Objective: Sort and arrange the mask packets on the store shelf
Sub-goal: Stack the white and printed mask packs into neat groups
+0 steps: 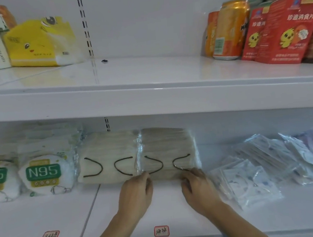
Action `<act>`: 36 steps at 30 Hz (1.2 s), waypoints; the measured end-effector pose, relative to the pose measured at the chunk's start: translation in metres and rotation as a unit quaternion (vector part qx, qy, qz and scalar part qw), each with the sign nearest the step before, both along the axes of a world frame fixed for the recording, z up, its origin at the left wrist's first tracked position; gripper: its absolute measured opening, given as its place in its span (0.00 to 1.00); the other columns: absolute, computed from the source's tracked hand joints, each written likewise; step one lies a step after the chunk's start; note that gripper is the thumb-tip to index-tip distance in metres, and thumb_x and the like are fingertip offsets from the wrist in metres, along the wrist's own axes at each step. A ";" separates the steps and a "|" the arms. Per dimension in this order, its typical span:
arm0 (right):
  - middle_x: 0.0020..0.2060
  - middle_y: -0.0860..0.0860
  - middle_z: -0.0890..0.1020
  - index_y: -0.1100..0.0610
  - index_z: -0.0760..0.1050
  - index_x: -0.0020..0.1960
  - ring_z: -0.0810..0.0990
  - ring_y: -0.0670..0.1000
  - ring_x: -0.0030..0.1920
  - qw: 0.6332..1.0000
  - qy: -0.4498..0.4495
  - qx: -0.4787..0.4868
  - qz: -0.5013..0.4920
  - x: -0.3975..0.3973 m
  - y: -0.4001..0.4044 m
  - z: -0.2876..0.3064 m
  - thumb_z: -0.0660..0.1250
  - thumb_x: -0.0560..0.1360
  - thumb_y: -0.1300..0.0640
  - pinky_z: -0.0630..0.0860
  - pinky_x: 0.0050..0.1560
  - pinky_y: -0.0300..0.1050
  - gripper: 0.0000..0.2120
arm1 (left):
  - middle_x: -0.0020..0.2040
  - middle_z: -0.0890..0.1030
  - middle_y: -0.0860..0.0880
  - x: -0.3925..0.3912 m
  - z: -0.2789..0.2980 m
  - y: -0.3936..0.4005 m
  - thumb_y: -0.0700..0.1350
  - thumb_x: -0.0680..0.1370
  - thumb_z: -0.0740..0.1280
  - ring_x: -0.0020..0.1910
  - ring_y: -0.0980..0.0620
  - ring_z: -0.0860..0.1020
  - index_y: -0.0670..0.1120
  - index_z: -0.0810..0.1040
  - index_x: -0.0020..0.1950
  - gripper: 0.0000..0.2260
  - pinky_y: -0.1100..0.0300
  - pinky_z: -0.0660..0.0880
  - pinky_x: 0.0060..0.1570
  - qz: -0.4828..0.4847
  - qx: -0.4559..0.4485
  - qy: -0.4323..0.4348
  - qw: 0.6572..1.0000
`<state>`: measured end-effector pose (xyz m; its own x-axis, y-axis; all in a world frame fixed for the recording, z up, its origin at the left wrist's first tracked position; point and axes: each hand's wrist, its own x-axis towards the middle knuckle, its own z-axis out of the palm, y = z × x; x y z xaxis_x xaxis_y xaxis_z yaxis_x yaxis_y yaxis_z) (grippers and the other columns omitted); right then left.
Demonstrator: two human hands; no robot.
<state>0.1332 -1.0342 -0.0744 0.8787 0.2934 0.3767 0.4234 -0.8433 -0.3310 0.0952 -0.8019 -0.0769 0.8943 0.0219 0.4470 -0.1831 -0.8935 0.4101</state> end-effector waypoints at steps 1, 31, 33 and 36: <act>0.50 0.50 0.81 0.52 0.81 0.53 0.79 0.53 0.52 1.000 0.004 -0.003 0.005 0.000 0.001 0.001 0.63 0.74 0.57 0.77 0.45 0.46 0.11 | 0.37 0.78 0.56 -0.004 0.000 -0.006 0.46 0.77 0.67 0.35 0.57 0.74 0.52 0.76 0.44 0.02 0.59 0.75 0.35 -0.022 0.013 0.006 1.000; 0.67 0.47 0.71 0.41 0.69 0.68 0.72 0.56 0.64 0.988 0.134 -0.055 0.055 0.029 -0.230 0.039 0.66 0.65 0.48 0.71 0.65 0.52 0.31 | 0.71 0.70 0.55 -0.028 0.030 -0.213 0.60 0.83 0.55 0.71 0.50 0.65 0.53 0.66 0.75 0.22 0.52 0.63 0.66 0.016 -0.022 0.175 0.984; 0.67 0.45 0.70 0.40 0.68 0.68 0.73 0.54 0.63 0.987 0.142 -0.038 0.072 0.026 -0.233 0.029 0.63 0.66 0.47 0.72 0.63 0.52 0.29 | 0.73 0.68 0.52 -0.019 0.038 -0.242 0.62 0.82 0.57 0.74 0.48 0.63 0.49 0.60 0.78 0.29 0.53 0.62 0.67 0.036 -0.080 0.197 0.977; 0.67 0.44 0.72 0.43 0.71 0.68 0.74 0.53 0.64 0.993 0.090 0.023 0.074 0.023 -0.232 0.014 0.63 0.70 0.52 0.74 0.61 0.52 0.26 | 0.72 0.71 0.50 -0.001 0.045 -0.265 0.59 0.75 0.71 0.69 0.48 0.71 0.48 0.56 0.79 0.39 0.56 0.69 0.63 0.064 -0.247 0.191 0.948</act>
